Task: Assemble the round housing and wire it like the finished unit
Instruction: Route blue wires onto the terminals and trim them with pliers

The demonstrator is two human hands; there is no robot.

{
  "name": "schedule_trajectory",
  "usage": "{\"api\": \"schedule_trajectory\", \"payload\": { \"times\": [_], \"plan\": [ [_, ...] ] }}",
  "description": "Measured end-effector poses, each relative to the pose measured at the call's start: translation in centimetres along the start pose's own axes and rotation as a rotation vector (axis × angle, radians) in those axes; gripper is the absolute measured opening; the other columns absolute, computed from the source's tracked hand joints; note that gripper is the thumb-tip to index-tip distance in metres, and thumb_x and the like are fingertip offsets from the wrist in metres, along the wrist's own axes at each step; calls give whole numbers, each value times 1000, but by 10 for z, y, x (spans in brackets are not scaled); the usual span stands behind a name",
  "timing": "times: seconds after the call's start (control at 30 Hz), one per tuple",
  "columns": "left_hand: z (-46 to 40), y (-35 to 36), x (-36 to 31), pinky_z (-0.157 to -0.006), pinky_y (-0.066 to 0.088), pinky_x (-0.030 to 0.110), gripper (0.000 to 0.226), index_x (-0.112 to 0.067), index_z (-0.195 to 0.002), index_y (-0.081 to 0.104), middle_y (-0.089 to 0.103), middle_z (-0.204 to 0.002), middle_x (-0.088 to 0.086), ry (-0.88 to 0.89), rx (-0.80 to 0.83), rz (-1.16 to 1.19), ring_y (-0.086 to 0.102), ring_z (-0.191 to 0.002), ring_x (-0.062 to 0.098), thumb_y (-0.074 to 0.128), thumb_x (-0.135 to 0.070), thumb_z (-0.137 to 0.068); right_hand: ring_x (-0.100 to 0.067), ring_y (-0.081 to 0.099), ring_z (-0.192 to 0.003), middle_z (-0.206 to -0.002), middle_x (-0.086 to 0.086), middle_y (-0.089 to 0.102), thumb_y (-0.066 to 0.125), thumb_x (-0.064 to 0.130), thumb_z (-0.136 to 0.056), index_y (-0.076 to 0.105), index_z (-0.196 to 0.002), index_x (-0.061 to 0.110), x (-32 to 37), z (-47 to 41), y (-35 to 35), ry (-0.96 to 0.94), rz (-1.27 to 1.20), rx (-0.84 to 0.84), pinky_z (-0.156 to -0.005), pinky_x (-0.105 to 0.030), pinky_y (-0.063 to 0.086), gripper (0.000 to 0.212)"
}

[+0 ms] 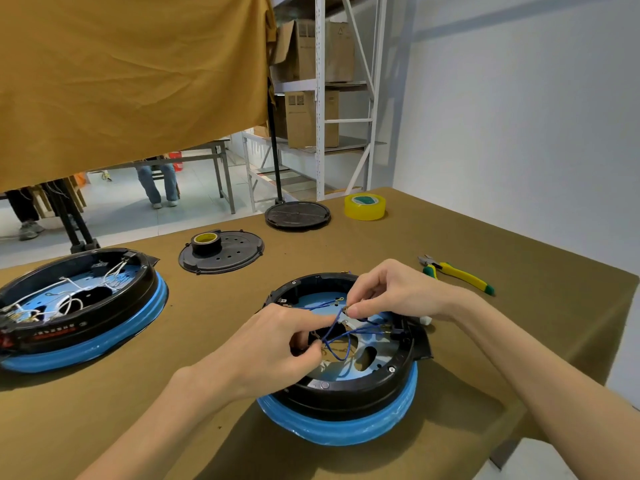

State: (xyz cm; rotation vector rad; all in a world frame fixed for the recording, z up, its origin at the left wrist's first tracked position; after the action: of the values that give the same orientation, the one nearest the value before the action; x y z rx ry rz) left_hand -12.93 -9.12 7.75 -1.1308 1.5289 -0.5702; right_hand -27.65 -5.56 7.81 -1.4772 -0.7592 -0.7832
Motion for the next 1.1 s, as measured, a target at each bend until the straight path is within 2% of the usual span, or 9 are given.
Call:
{"api": "schedule_trajectory", "payload": {
  "times": [0.13,0.27,0.53,0.63,0.73,0.83,0.9,0.97,1.1],
  "plan": [
    [0,5,-1,-53,35,18,61,-48,-153,36,50,-61,2,11,26,-39,52,-60,23,48,-29,-96,-11,62,-84,-93,-8,74,76,22,-92,82,-96,17,1,-6,4,67,55,110,-77,-24,49,9],
    [1,2,-2,-60,41,24,66,-49,-155,29,51,-64,-1,4,12,-69,54,-63,18,49,-28,-96,-8,63,-86,-90,1,74,69,16,-98,81,-97,18,3,-5,6,86,12,174,-80,-23,50,12],
    [0,16,5,-53,30,27,62,-53,-150,38,48,-64,8,-12,104,-24,42,-54,13,47,-27,-94,-9,62,-82,-87,-4,74,70,15,-94,82,-93,16,-1,-10,11,120,151,119,-85,-40,51,12],
    [-1,19,7,-52,29,24,61,-53,-148,41,48,-63,8,-22,133,-36,40,-53,12,46,-30,-92,2,56,-70,-73,12,69,71,18,-92,82,-88,20,-3,-11,16,148,198,153,-72,-27,43,11],
    [-2,21,10,-49,29,24,61,-52,-147,43,45,-58,3,-23,129,-33,39,-51,11,44,-34,-89,4,55,-65,-69,17,68,74,21,-91,82,-85,24,-5,-13,17,147,247,132,-65,-18,38,11],
    [-2,17,13,-53,40,27,55,-51,-148,43,52,-61,-5,-36,70,30,49,-54,10,47,-41,-94,0,55,-63,-74,10,71,73,20,-93,83,-93,18,-2,-13,6,90,204,41,-61,-16,42,10],
    [-2,8,16,-71,52,28,46,-48,-143,53,61,-70,-13,-53,-16,44,60,-68,7,47,-51,-97,-6,57,-63,-76,6,73,72,16,-94,81,-98,15,-1,-11,-7,46,116,-75,-63,-20,48,10],
    [-1,-8,18,-86,45,26,40,-45,-133,63,67,-82,-18,-62,-158,30,61,-88,5,47,-55,-98,-7,57,-57,-73,3,73,71,11,-95,79,-98,15,-7,-9,-27,26,-6,-270,-61,-21,50,9],
    [5,-36,36,-82,38,25,22,-37,-105,75,66,-89,-19,-122,-460,86,56,-98,7,54,-37,-102,-7,65,-69,-76,3,74,69,10,-93,78,-93,19,-41,-3,-82,107,0,-731,-65,-22,52,12]
  ]
}}
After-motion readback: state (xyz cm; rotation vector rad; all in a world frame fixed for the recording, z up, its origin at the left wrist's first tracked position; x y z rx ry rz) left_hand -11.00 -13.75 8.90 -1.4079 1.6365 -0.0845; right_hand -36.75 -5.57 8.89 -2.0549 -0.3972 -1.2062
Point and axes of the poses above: each hand's wrist, its own z-axis away from the middle knuckle, its own y-axis out of the palm, x = y × z, the point moved 10 cm from there along -z, towards the middle knuckle
